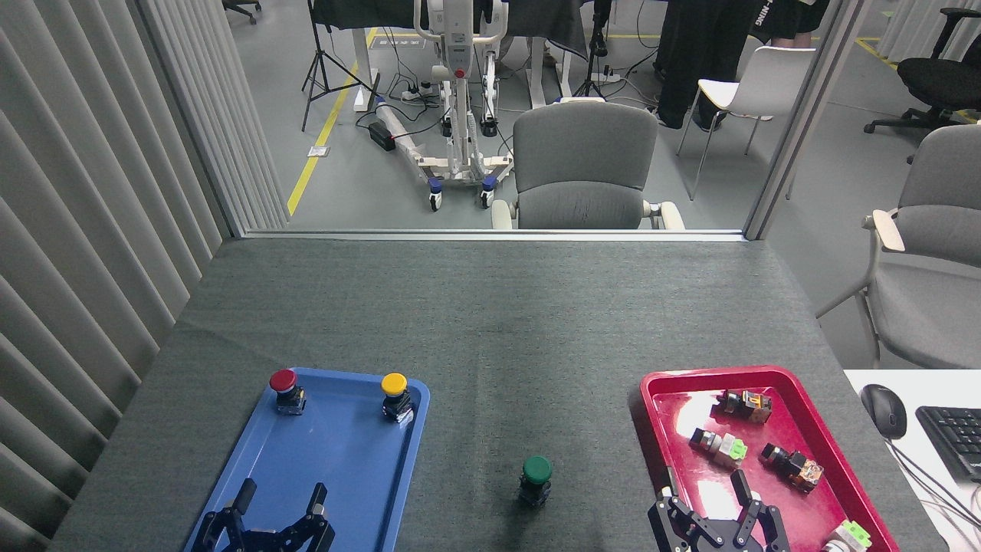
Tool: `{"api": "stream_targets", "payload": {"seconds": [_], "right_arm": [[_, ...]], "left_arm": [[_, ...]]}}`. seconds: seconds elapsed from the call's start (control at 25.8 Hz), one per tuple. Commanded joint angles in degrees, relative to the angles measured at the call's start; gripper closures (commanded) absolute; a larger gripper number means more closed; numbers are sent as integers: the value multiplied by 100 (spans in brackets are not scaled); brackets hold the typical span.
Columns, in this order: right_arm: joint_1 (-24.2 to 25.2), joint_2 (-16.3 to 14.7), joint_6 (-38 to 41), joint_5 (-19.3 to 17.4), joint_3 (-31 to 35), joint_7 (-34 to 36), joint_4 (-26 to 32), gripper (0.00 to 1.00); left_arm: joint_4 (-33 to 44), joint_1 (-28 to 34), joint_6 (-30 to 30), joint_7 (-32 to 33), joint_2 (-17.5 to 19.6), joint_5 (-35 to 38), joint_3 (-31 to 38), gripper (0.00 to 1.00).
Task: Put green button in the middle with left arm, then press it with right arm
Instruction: 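Lift the right gripper off the button and retract it toward the red tray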
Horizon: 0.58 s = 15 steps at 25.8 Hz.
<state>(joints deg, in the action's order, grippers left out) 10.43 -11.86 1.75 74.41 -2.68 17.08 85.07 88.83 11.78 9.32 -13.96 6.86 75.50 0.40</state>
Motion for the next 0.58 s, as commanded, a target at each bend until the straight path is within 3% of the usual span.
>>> {"api": "stream_targets", "payload": {"seconds": [0.0,0.19,0.54], "right_arm": [[21,-9,-8,-6,-13,-12,9,1],[30,-79,-307,179,-31,41,18,0],[100,-194,-342,188,-207,14,1,0]], "left_arm": [[-24,0,-1,-1,0,-9,4,0],[-33,0,-1,-1,0,-9,4,0],[-85,0,-10,-1,0,-9,22,0]]}}
